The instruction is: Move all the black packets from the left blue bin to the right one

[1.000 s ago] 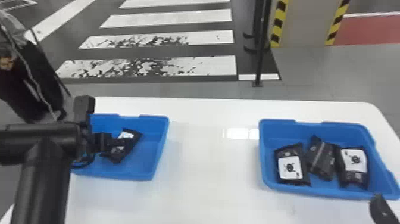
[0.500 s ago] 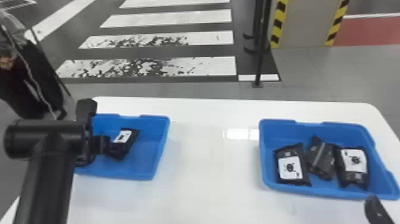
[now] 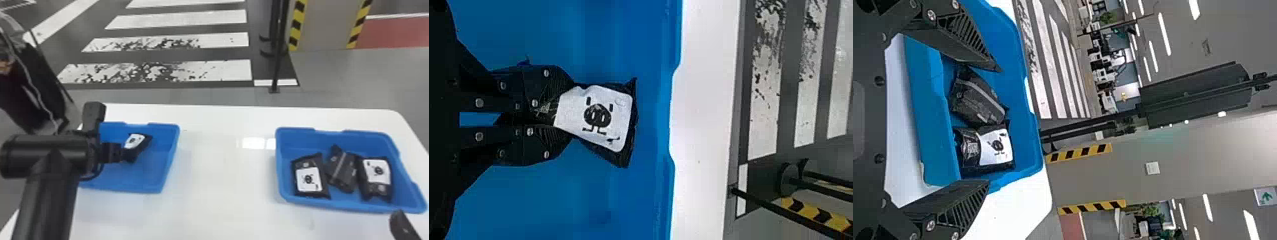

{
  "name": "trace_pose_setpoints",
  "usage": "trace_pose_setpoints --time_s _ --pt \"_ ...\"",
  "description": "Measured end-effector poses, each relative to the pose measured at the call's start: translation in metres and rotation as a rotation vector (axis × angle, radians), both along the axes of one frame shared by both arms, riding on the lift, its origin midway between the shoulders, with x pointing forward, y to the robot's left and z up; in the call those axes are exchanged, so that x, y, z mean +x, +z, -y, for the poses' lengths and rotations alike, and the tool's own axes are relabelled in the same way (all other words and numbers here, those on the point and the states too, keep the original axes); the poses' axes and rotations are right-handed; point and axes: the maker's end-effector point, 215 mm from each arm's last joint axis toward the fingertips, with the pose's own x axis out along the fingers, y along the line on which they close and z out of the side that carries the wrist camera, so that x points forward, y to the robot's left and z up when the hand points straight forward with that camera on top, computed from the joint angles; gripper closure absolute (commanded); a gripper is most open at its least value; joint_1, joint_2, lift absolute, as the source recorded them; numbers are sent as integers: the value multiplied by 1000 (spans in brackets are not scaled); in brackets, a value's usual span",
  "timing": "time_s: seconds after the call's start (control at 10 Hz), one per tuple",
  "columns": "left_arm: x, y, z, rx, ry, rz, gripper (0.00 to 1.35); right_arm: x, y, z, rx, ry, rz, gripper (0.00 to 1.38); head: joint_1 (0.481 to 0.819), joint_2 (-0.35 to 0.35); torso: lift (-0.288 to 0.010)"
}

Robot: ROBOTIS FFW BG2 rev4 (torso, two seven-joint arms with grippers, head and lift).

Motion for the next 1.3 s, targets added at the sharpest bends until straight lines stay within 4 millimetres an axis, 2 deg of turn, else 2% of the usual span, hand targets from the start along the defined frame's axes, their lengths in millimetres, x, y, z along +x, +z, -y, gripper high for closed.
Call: trace_pose_setpoints --time_s 0.1,0.3,0.4,0.5,0.7,0.9,1.1,1.3 --pt "-7 21 8 -5 -15 54 1210 0 2 -1 0 3 4 156 695 100 -146" --pt "-18 59 38 -39 -76 152 1210 4 9 -8 9 21 20 156 695 76 -146" --pt "-25 75 65 -68 -132 199 1210 9 17 -20 40 44 42 154 695 56 -146" --pt "-28 86 101 -115 -210 238 1210 15 27 -39 90 82 68 156 695 31 -146" --pt "-38 100 181 -232 -368 284 1210 31 43 -88 193 213 108 156 695 -12 -146" --pt "-53 107 247 -331 -490 297 1208 49 47 -122 243 339 103 154 695 -50 -146" --pt "-71 110 303 -406 -597 283 1208 69 51 -142 263 418 102 154 695 -100 -146" --pt "-89 115 346 -471 -681 267 1208 85 59 -160 282 468 107 154 695 -129 -146"
